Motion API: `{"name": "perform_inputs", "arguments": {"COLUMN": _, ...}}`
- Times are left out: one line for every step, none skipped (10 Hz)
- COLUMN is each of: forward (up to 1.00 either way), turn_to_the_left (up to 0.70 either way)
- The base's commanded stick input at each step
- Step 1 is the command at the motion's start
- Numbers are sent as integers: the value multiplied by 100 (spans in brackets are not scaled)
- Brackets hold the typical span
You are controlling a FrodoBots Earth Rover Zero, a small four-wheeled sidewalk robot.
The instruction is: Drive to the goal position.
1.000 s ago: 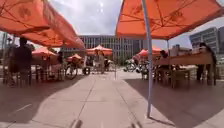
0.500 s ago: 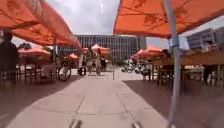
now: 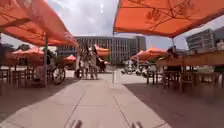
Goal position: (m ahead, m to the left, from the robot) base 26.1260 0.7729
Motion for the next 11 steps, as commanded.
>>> {"name": "perform_inputs", "arguments": {"forward": 85, "turn_to_the_left": -1}}
{"name": "perform_inputs", "arguments": {"forward": 85, "turn_to_the_left": -1}}
{"name": "perform_inputs", "arguments": {"forward": 85, "turn_to_the_left": -1}}
{"name": "perform_inputs", "arguments": {"forward": 85, "turn_to_the_left": -7}}
{"name": "perform_inputs", "arguments": {"forward": 85, "turn_to_the_left": -32}}
{"name": "perform_inputs", "arguments": {"forward": 85, "turn_to_the_left": -35}}
{"name": "perform_inputs", "arguments": {"forward": 85, "turn_to_the_left": -7}}
{"name": "perform_inputs", "arguments": {"forward": 85, "turn_to_the_left": -1}}
{"name": "perform_inputs", "arguments": {"forward": 85, "turn_to_the_left": -1}}
{"name": "perform_inputs", "arguments": {"forward": 85, "turn_to_the_left": -1}}
{"name": "perform_inputs", "arguments": {"forward": 85, "turn_to_the_left": 0}}
